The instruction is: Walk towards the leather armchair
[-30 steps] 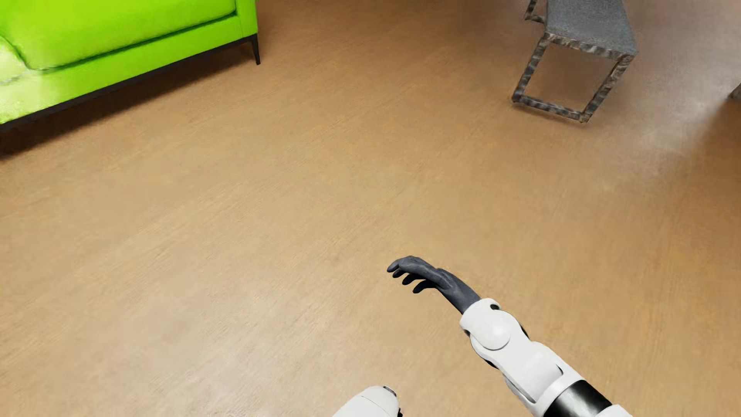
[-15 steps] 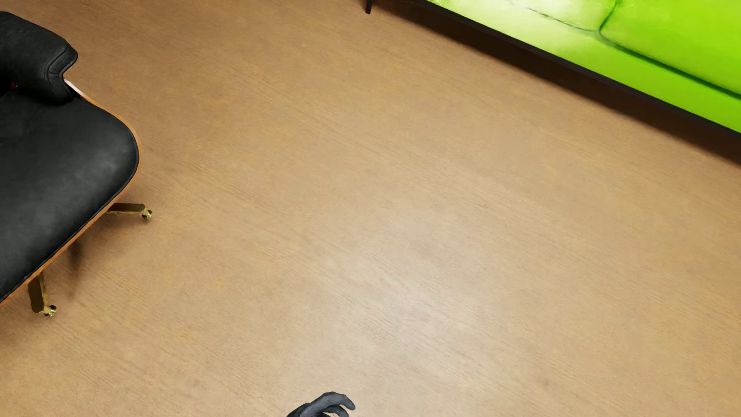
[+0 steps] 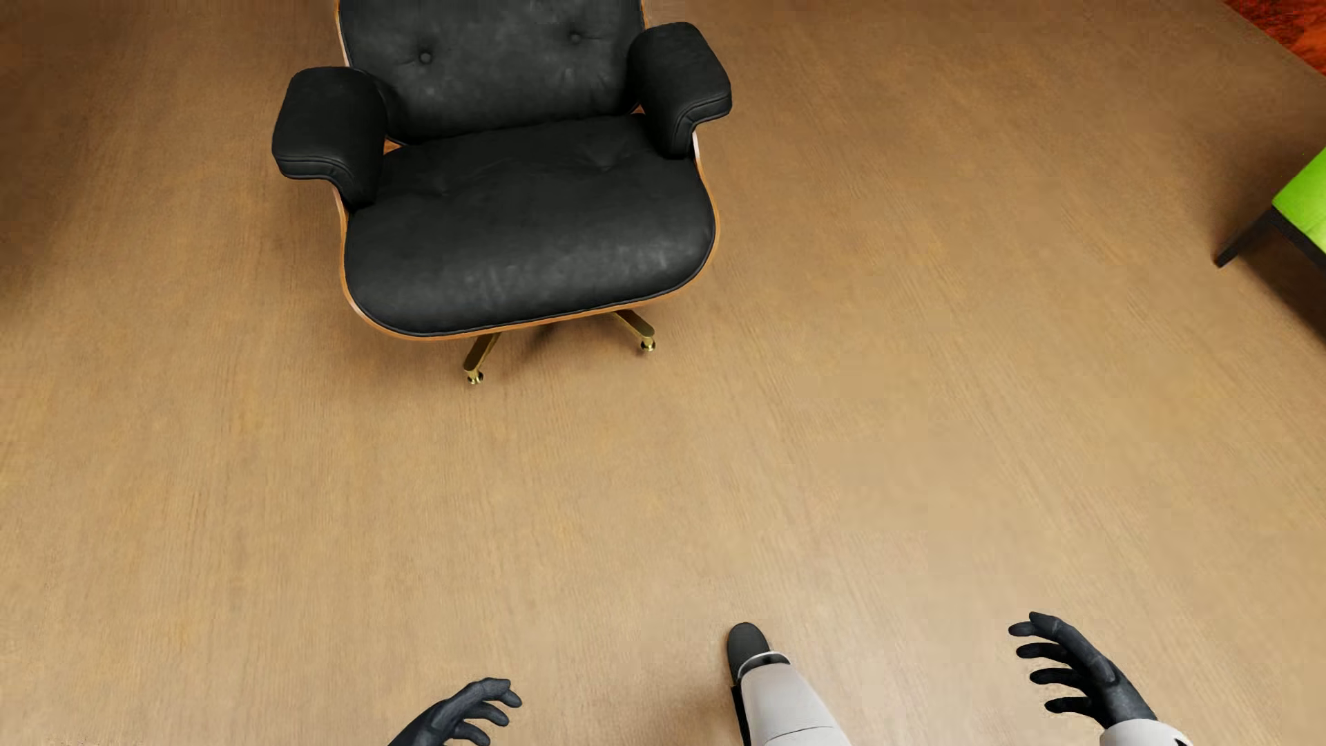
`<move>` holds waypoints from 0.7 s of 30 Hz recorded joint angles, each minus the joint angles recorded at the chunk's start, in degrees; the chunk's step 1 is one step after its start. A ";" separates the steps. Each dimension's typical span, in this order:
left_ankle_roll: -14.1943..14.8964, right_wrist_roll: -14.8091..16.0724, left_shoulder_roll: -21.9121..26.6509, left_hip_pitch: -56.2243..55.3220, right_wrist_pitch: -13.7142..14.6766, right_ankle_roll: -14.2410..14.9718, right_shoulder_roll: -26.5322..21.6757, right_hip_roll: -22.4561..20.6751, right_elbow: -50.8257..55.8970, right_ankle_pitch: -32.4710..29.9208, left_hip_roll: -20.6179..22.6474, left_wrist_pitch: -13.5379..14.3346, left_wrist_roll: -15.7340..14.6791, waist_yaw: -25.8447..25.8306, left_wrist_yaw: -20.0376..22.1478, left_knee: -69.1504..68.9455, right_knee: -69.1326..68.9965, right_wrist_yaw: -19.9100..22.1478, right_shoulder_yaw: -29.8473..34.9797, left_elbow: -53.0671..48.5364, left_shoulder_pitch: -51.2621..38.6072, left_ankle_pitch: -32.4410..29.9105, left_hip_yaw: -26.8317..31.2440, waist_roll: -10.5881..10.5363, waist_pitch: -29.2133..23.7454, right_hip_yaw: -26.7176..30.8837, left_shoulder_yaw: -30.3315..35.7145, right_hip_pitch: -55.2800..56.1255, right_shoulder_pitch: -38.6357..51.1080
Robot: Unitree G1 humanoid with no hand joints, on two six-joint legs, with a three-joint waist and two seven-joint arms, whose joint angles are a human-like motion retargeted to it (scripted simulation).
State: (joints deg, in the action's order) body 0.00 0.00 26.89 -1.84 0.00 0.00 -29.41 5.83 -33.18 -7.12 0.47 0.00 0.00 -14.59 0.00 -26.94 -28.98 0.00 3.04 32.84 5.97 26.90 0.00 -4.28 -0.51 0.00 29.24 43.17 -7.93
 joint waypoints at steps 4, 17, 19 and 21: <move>0.00 0.00 -3.33 4.81 0.00 0.00 1.28 0.88 -3.67 2.05 -1.12 0.00 0.00 3.64 0.00 -3.53 -0.74 0.00 3.19 4.48 2.79 -3.08 0.00 1.03 3.68 0.00 1.29 -8.98 -0.99; 0.00 0.00 -3.92 -25.26 0.00 0.00 5.70 -1.73 -18.64 19.43 -3.51 0.00 0.00 17.02 0.00 -29.71 0.52 0.00 20.78 14.62 13.25 -33.32 0.00 -1.11 1.36 0.00 -2.60 -38.27 -7.52; 0.00 0.00 -3.37 -25.33 0.00 0.00 5.39 -1.71 -18.04 22.84 -2.79 0.00 0.00 18.09 0.00 -12.87 1.09 0.00 23.00 13.42 13.01 -31.69 0.00 0.25 1.17 0.00 -3.64 -42.01 -8.06; 0.00 0.00 -3.51 -24.54 0.00 0.00 4.63 -2.40 -17.88 26.06 -3.33 0.00 0.00 19.59 0.00 2.61 1.15 0.00 24.53 12.65 12.41 -23.51 0.00 0.83 1.51 0.00 -3.73 -44.48 -8.12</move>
State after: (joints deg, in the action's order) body 0.00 0.00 23.39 -26.38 0.00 0.00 -24.77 3.43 -51.07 18.94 -2.86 0.00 0.00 5.00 0.00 -24.32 -27.83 0.00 27.57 45.50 18.38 3.40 0.00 -3.45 1.00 0.00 25.51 -1.30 -16.05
